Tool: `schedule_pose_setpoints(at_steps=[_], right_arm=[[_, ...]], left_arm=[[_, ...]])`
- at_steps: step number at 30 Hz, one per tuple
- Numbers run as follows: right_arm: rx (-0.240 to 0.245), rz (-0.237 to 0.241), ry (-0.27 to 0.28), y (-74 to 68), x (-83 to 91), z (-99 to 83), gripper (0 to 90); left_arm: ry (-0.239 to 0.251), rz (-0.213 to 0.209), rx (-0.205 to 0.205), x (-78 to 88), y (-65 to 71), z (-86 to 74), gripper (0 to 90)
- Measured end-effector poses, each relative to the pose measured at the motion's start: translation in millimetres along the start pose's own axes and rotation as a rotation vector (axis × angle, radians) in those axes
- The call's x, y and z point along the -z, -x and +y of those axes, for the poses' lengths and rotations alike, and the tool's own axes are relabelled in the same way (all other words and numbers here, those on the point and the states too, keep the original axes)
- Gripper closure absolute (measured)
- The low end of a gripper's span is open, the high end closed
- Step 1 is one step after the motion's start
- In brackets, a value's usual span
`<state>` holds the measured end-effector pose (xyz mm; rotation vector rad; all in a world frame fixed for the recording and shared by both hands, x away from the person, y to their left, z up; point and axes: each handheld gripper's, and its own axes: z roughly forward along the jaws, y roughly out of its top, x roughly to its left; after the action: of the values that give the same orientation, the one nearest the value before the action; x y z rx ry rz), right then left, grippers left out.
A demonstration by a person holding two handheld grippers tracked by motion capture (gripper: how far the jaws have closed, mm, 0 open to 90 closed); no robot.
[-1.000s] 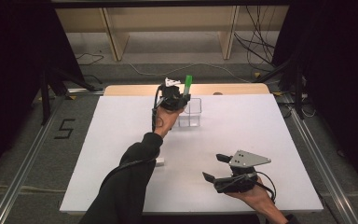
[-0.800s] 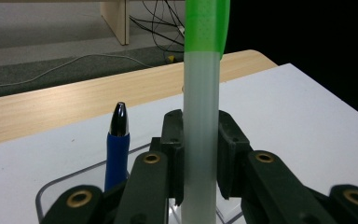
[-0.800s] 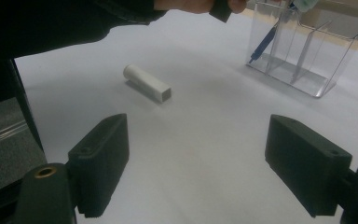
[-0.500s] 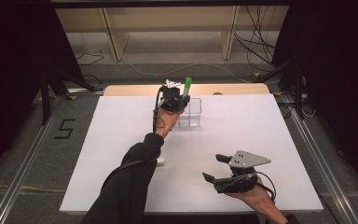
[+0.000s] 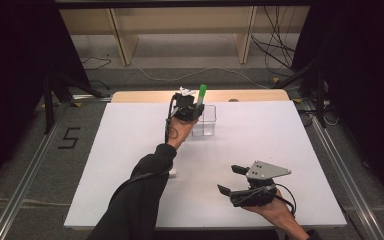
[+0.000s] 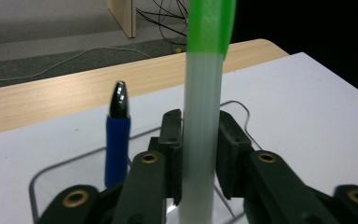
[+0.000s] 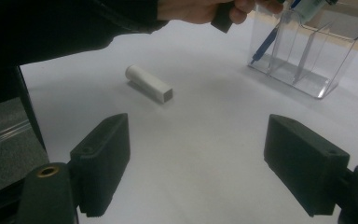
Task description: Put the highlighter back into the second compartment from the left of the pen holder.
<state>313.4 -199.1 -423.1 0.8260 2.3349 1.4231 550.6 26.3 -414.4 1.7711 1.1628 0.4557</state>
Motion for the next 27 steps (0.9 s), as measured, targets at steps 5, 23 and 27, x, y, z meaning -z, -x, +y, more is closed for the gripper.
schedule_pose_setpoints(at_steps=[5,23,27], right_arm=[[0.000,-0.001,-0.002,0.3,-0.2,-0.1,23.4],[0.001,-0.007,-0.003,1.0,-1.2,0.4,22.9],[-0.005,-0.008,-0.005,1.5,-1.2,0.5,22.6]], left_arm=[[-0.024,-0.014,-0.031,8.6,8.0,4.1,45.0],[-0.088,-0.128,-0.056,74.9,7.8,9.1,23.7],[-0.092,-0.159,-0.050,87.7,2.2,5.0,22.7]])
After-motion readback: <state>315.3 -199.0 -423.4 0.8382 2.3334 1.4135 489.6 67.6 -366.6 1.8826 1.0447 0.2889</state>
